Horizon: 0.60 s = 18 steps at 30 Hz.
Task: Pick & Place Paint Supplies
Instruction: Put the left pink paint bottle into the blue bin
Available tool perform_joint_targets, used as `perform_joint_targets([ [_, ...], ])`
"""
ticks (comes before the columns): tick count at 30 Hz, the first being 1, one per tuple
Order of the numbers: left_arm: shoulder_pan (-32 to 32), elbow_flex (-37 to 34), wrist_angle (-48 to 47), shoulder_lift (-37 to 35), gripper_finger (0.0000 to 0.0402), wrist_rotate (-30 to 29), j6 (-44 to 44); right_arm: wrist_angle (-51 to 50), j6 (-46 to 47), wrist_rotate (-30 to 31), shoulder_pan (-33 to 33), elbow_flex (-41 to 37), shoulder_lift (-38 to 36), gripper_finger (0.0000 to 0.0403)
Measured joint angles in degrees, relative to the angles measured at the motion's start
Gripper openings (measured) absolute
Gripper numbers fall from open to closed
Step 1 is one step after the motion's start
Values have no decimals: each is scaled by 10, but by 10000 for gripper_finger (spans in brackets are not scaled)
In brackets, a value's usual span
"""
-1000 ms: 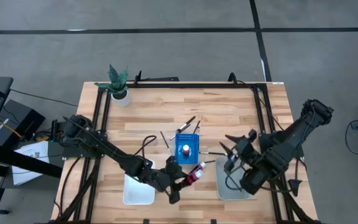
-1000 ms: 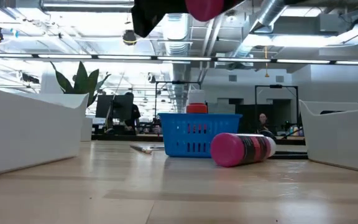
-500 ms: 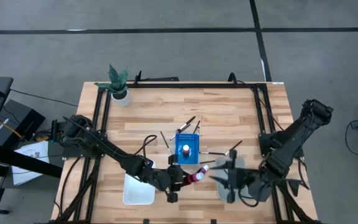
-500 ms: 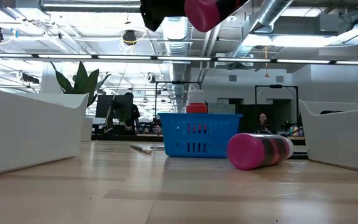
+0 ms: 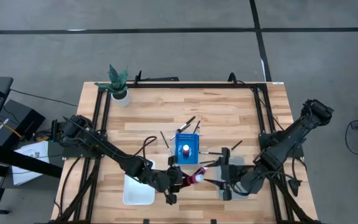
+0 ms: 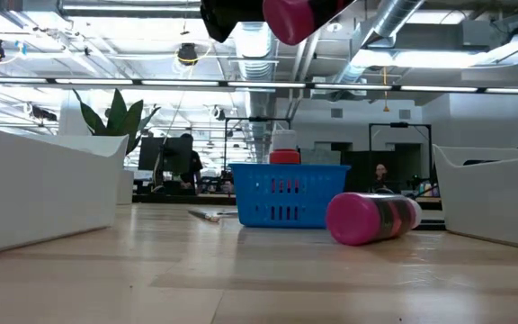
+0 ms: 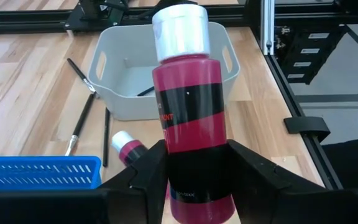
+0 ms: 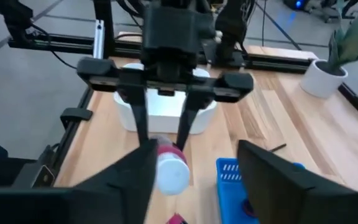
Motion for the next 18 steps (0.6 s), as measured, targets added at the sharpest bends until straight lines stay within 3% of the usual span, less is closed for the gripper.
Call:
perform_joint_targets([
  [3, -3, 0, 4, 0, 138, 0, 1, 1, 0, -2, -2, 0, 7, 272],
  [6, -3, 0, 15, 0, 138, 6, 5, 2, -17, -40, -5, 0, 24, 296],
  [18, -5, 0, 25, 0, 138, 8, 12, -13, -27, -90, -39, 29, 57, 301],
])
